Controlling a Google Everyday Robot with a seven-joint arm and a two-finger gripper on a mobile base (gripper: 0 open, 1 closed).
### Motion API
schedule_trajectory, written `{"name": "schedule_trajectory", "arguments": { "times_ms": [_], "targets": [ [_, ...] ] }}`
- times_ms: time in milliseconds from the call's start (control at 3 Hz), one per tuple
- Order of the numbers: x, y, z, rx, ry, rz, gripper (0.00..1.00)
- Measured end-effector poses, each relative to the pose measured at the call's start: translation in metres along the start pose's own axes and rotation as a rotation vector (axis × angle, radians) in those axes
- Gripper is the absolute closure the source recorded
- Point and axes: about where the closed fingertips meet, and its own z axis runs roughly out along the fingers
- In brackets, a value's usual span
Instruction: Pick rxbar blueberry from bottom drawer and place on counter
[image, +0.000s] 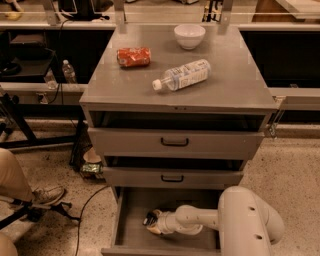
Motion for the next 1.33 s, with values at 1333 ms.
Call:
{"name": "schedule_trajectory", "arguments": {
  "times_ms": [1333],
  "targets": [
    [-0.058, -0.005, -0.083, -0.084, -0.207, -0.111, 1.0]
  ]
}}
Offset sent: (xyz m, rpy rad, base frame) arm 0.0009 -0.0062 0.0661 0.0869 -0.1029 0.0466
